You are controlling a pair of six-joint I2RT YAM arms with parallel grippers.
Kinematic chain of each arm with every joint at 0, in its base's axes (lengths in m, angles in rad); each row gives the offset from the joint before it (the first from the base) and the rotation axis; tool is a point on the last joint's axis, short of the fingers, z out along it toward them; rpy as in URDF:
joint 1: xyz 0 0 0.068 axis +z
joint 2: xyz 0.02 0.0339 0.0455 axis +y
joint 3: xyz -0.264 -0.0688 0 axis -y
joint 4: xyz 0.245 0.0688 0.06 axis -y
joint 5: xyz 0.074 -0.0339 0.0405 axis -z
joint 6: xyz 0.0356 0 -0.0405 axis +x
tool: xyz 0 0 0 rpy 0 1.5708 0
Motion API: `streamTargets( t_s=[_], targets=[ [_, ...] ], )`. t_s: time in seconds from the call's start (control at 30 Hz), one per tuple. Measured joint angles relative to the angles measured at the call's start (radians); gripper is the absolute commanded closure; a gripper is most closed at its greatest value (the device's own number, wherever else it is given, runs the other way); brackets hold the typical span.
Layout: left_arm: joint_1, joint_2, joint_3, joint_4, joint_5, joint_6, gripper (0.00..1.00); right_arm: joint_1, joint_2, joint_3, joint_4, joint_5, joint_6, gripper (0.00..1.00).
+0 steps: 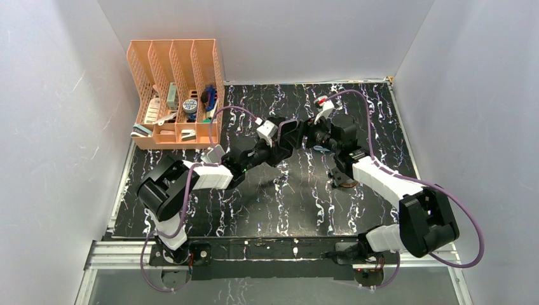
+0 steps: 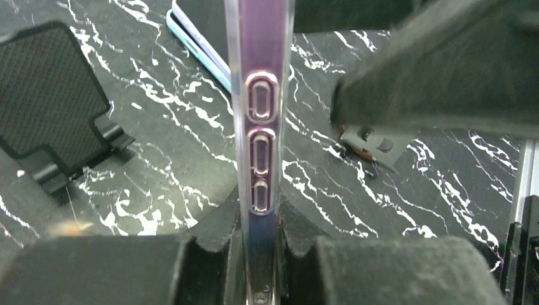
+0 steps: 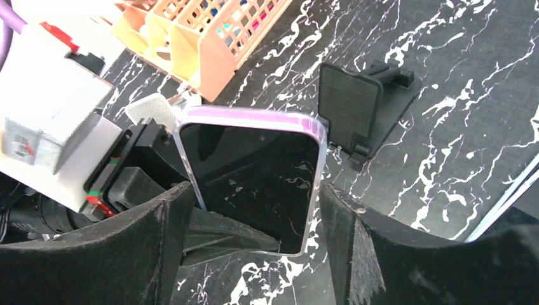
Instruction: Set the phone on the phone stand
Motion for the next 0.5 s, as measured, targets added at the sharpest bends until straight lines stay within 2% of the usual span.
streamTargets(
  t_s=[0.1, 0.23, 0.3, 0.4, 0.5],
  targets=[
    [0.004, -0.016, -0.021, -0.026, 0.009, 0.010, 1.00, 0.000, 0.000, 0.000, 0.027, -0.011, 0.012, 0.43],
    [0.015, -0.052, -0.030, -0.121, 0.019, 0.045, 1.00, 0.001, 0.000, 0.000, 0.031, -0.016, 0.010, 0.16],
    [0.020, -0.106, -0.030, -0.218, 0.024, 0.085, 1.00, 0.001, 0.000, 0.000, 0.028, -0.020, -0.012, 0.09],
    [0.045, -0.190, -0.020, -0.353, 0.044, 0.142, 1.00, -0.004, -0.006, 0.000, 0.013, -0.042, -0.083, 0.06],
    [0.077, -0.283, 0.047, -0.550, 0.069, 0.222, 1.00, -0.030, -0.024, 0.000, 0.012, -0.105, -0.139, 0.09]
  ],
)
